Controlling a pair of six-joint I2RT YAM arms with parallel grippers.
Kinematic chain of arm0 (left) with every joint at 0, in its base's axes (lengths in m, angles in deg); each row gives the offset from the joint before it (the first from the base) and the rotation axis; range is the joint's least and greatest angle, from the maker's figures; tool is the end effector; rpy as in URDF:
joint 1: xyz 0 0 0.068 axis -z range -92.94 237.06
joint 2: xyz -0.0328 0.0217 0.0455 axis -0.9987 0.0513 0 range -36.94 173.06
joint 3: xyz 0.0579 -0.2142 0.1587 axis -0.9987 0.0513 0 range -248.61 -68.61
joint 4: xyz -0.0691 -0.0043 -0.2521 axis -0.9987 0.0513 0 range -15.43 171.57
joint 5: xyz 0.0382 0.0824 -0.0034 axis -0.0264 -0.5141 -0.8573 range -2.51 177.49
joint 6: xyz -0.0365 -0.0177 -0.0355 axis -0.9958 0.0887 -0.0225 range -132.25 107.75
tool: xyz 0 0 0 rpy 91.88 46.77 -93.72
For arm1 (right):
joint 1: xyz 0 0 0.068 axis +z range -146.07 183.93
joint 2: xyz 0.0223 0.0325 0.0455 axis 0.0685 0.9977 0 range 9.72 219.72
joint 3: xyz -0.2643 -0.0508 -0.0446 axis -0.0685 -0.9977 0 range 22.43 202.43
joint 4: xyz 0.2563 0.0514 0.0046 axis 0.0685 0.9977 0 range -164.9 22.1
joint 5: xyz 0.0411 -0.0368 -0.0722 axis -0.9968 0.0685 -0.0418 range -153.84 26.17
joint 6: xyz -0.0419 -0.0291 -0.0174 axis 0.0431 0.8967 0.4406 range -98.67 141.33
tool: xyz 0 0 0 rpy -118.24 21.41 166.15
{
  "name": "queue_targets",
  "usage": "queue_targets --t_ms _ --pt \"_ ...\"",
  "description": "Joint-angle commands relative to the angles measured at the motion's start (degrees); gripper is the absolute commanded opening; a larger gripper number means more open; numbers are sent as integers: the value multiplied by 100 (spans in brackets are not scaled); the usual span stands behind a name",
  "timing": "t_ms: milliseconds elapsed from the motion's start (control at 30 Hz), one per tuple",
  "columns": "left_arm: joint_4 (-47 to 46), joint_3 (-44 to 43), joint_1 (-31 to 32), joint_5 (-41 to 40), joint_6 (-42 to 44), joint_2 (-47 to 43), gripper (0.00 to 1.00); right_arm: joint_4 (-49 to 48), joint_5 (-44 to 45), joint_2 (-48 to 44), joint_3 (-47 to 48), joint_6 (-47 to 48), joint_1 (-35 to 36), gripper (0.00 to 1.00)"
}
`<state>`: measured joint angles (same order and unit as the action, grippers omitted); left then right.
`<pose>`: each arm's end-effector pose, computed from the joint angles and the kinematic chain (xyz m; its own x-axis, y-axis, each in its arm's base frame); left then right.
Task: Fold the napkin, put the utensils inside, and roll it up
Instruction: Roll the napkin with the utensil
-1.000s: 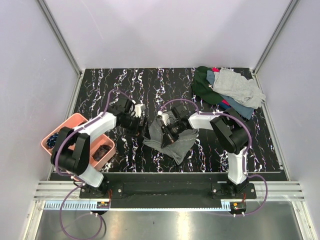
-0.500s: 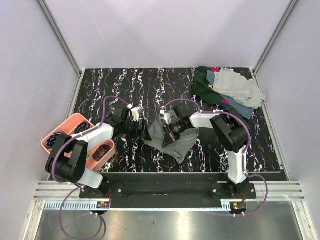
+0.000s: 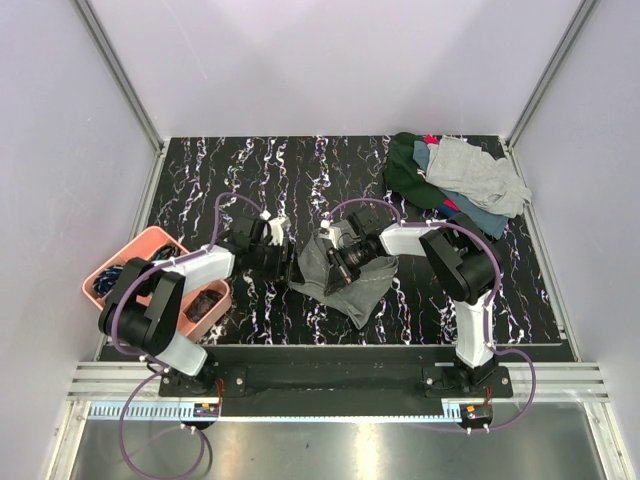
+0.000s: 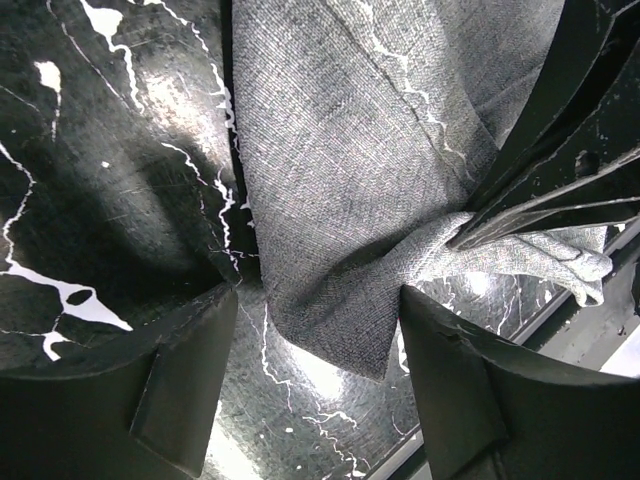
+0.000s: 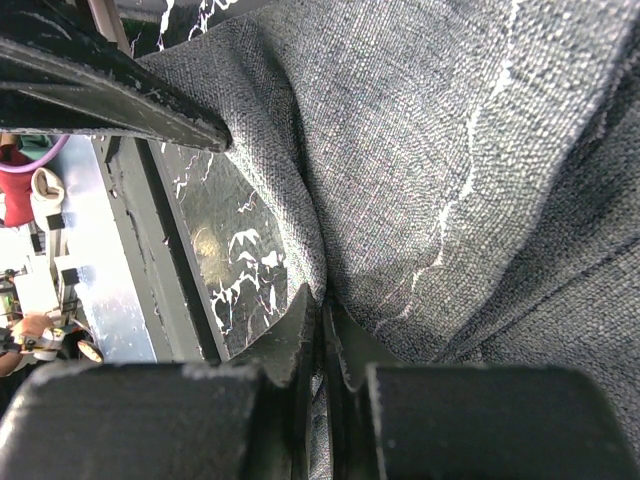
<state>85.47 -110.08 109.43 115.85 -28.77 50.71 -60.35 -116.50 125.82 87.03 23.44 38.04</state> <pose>0.2519 -0.1220 0.1536 -0.9073 0.1029 -0.4077 0.3293 0.7769 -0.5367 0.2940 0.2334 0.1089 -0.7337 -0.5240 -0.4326 -0.6349 0.3020 0.7111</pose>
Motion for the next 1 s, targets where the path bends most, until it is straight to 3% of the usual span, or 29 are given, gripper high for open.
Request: queue_targets --t_ms 0,533,733,833,933,967 --pt "-176 -106 39 -313 78 93 70 83 169 107 -9 141 -45 9" --pt "-272 -335 162 -551 113 647 42 83 46 194 27 132 -53 10" --pt "-325 -238 268 -437 34 726 20 92 168 54 106 35 -53 13" --pt "-316 -203 285 -332 17 753 1 162 440 -253 184 -61 -45 19" --pt "-299 -151 355 -366 -27 744 0 206 782 -735 220 -140 -45 34" --pt "-299 -142 373 -366 -36 735 0 207 906 -876 220 -175 -45 44"
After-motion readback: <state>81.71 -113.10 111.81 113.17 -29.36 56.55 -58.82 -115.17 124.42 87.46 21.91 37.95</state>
